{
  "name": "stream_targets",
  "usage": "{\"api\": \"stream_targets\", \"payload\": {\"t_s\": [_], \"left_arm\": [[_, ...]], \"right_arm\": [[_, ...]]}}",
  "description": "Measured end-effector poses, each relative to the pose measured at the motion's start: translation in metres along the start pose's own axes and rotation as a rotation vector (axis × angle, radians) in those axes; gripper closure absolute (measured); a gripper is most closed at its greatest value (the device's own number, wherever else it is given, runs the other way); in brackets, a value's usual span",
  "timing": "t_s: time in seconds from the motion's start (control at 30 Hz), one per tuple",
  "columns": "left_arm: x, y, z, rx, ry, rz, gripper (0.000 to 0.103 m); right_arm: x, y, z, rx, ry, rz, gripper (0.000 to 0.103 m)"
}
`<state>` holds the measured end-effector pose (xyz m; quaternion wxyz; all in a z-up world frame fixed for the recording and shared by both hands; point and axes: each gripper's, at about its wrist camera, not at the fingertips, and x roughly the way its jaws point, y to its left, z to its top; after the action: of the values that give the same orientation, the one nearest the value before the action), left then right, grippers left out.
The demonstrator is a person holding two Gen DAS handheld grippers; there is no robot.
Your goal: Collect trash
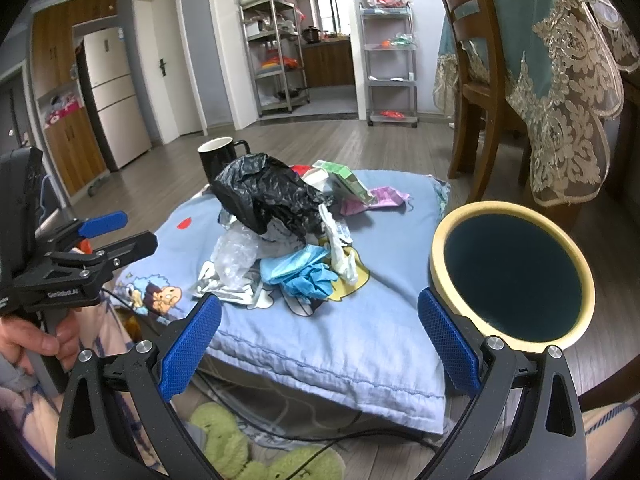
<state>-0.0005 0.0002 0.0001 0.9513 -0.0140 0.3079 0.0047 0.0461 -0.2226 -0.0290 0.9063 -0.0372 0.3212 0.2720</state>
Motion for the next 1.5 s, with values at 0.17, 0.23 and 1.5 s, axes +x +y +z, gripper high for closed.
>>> {"api": "stream_targets", "payload": {"t_s": [0.17, 0.23, 1.5], "left_arm": [[0.000, 0.000, 0.000, 0.000, -0.001, 0.000, 0.006], [0.000, 0.000, 0.000, 0.000, 0.000, 0.000, 0.006], [0.102, 0.043, 0.070, -0.111, 0.144, -0.158, 0.033]], "right_arm": [[0.001, 0.001, 0.000, -0.007, 0.000, 0.001, 0.005], [0.001, 0.001, 0.000, -0.007, 0.001, 0.002, 0.005], [0.039, -0.007, 0.021, 0.044, 0.108, 0.026, 0.007]]}}
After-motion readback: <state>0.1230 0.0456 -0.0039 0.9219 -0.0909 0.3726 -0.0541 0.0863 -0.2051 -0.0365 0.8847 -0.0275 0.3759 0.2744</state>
